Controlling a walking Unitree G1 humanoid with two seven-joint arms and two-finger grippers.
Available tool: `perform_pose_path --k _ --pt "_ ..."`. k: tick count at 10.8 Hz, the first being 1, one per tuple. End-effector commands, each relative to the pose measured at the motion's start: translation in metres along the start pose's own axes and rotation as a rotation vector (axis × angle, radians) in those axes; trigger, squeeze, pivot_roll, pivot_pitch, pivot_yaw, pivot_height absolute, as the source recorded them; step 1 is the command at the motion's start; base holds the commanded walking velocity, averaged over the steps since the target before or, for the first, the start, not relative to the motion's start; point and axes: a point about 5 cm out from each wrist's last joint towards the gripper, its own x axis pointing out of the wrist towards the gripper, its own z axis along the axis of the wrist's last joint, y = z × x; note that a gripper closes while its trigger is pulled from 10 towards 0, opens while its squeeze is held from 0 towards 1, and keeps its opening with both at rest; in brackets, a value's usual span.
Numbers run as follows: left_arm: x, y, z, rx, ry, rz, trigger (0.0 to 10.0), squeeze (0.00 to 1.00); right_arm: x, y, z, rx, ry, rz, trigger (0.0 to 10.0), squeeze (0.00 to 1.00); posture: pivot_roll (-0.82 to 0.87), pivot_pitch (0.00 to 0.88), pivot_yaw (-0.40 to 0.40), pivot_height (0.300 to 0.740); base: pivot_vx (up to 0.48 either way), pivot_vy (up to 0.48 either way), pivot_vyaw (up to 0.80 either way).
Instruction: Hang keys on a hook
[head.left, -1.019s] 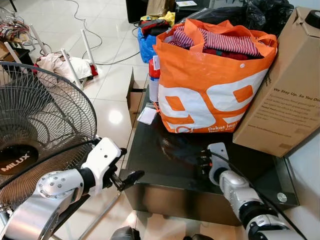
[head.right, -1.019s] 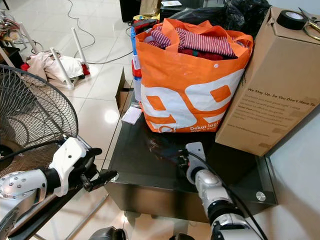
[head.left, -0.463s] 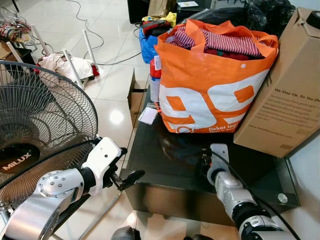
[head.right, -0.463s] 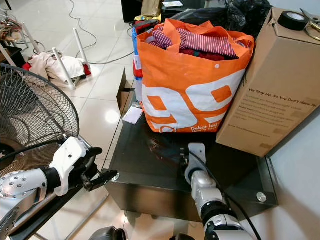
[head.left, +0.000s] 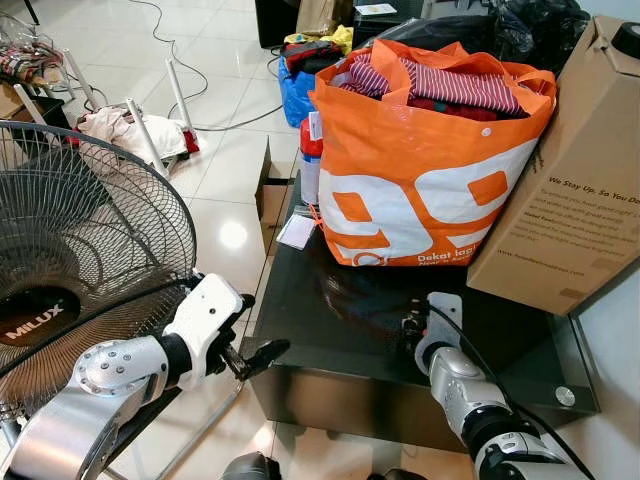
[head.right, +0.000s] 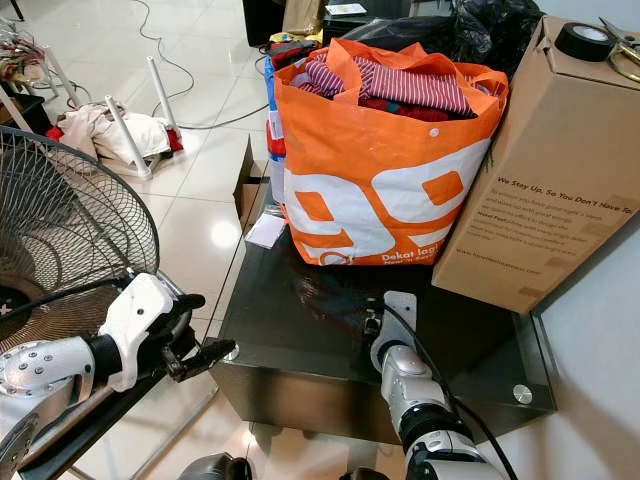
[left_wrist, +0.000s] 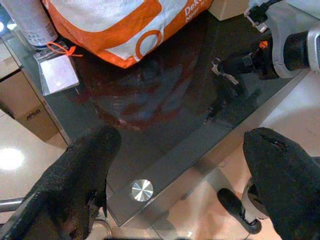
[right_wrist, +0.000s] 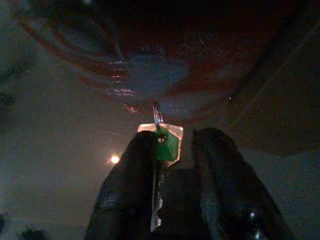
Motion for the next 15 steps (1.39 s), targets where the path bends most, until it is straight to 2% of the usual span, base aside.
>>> perform_pose_path --k 1,5,8,12,13,14,15 --pt "0.000 0.001 0.000 0.002 0.010 -0.001 10.0 0.00 0.000 0.002 -0.005 0.024 0.018 0.008 0.0 0.00 0.17 0.078 0.016 0.740 0.000 0.000 0.00" --pt "0.001 0.001 0.001 0.003 0.009 0.000 10.0 0.00 0.000 0.003 -0.005 0.031 0.016 0.012 0.0 0.00 0.17 0.077 0.015 0.740 0.000 0.000 0.00" --pt "0.002 0.001 0.002 0.004 0.005 -0.003 10.0 0.00 -0.001 -0.002 -0.008 0.016 0.036 0.050 0.0 0.00 0.17 0.075 0.018 0.740 0.000 0.000 0.00" --pt "0.003 0.001 0.003 0.002 0.002 -0.007 10.0 0.00 -0.005 -0.016 -0.011 -0.163 0.062 0.181 0.0 0.00 0.17 0.076 0.019 0.740 0.000 0.000 0.00" --pt "0.004 0.001 0.003 0.003 0.001 -0.008 10.0 0.00 -0.005 -0.017 -0.011 -0.187 0.065 0.184 10.0 0.00 0.17 0.076 0.019 0.740 0.000 0.000 0.00" --pt "0.004 0.000 0.003 0.003 0.000 -0.008 10.0 0.00 -0.005 -0.017 -0.011 -0.209 0.065 0.175 10.0 0.00 0.17 0.075 0.020 0.740 0.000 0.000 0.00" --pt "0.004 0.000 0.003 0.004 0.000 -0.009 10.0 0.00 -0.005 -0.016 -0.010 -0.221 0.055 0.171 10.0 0.44 0.17 0.076 0.020 0.740 0.000 0.000 0.00"
